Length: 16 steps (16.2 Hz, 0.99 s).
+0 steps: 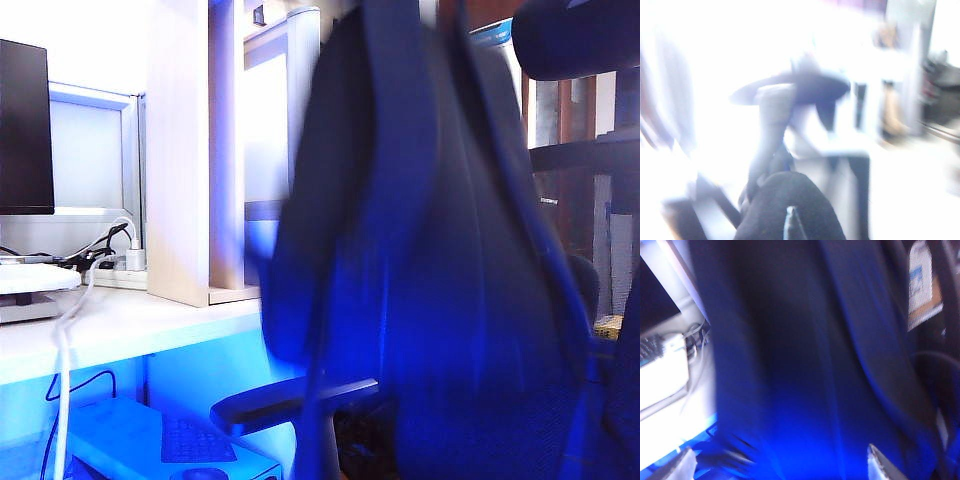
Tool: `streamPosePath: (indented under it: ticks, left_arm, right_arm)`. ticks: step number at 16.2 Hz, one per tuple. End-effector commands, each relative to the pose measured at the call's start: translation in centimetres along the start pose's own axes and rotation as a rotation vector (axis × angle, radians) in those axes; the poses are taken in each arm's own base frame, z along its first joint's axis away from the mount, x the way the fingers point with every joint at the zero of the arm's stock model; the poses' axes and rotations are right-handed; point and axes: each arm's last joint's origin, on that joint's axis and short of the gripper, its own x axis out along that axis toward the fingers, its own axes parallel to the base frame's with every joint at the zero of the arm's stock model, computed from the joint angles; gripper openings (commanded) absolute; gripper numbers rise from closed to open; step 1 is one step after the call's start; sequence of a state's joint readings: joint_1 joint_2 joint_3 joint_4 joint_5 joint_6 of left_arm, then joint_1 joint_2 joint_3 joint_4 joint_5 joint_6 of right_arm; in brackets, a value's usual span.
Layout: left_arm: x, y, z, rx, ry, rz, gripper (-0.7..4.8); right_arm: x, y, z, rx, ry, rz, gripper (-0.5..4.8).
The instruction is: Grab the backpack from the chair and place it on the desk.
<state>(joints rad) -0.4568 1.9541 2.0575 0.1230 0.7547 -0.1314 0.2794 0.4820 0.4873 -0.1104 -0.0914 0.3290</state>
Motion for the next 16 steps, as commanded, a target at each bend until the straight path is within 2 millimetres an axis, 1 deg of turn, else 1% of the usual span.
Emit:
streamPosePath:
  ticks: [1, 2, 4, 5, 6, 7, 8, 9, 12, 13, 15, 16]
  left_arm:
    - [-4.5, -4.4, 9.2, 0.345, -0.166, 0.135, -0.06]
    - [-6.4, -5.2, 11.0, 0.381, -0.171, 0.185, -0.06]
    - [-10.2, -5.8, 13.8, 0.411, -0.172, 0.282, -0.06]
    - [-12.3, -6.2, 15.1, 0.45, -0.177, 0.359, -0.06]
    - [-14.5, -6.2, 16.3, 0.502, -0.179, 0.426, -0.06]
    - [-16.3, -6.0, 17.0, 0.532, -0.177, 0.481, -0.06]
    - [-19.0, -5.7, 18.0, 0.571, -0.164, 0.574, -0.06]
    - [-21.0, -5.3, 18.6, 0.606, -0.15, 0.638, -0.06]
    - [-27.9, -3.5, 19.9, 0.723, -0.093, 0.882, -0.06]
    - [-30.1, -2.7, 20.0, 0.735, -0.063, 0.968, -0.06]
    - [-34.5, -1.2, 19.8, 0.74, -0.01, 1.14, -0.06]
    - [-36.1, -0.5, 19.6, 0.733, 0.005, 1.208, -0.06]
  right_arm:
    - [-1.0, 0.1, -0.3, 0.007, 0.041, 0.033, 4.41]
    - [-1.3, 0.2, -0.4, 0.008, 0.057, 0.054, 4.41]
    - [-1.8, 0.3, -0.4, 0.007, 0.047, 0.062, 4.4]
    - [-2.0, 0.3, -0.3, 0.005, 0.035, 0.067, 4.41]
    - [-2.1, 0.4, -0.4, 0.005, 0.04, 0.084, 4.4]
    - [-2.1, 0.4, -0.4, 0.006, 0.046, 0.096, 4.4]
    - [-2.1, 0.4, -0.5, 0.007, 0.057, 0.099, 4.4]
    - [-2.1, 0.4, -0.6, 0.008, 0.067, 0.095, 4.4]
    - [-2.1, 0.2, -1.2, 0.018, 0.129, 0.073, 4.4]
    - [-2.1, 0.1, -1.3, 0.02, 0.141, 0.07, 4.39]
    - [-2.1, 0.1, -1.4, 0.022, 0.154, 0.066, 4.18]
    - [-2.1, 0.1, -1.4, 0.021, 0.152, 0.066, 4.18]
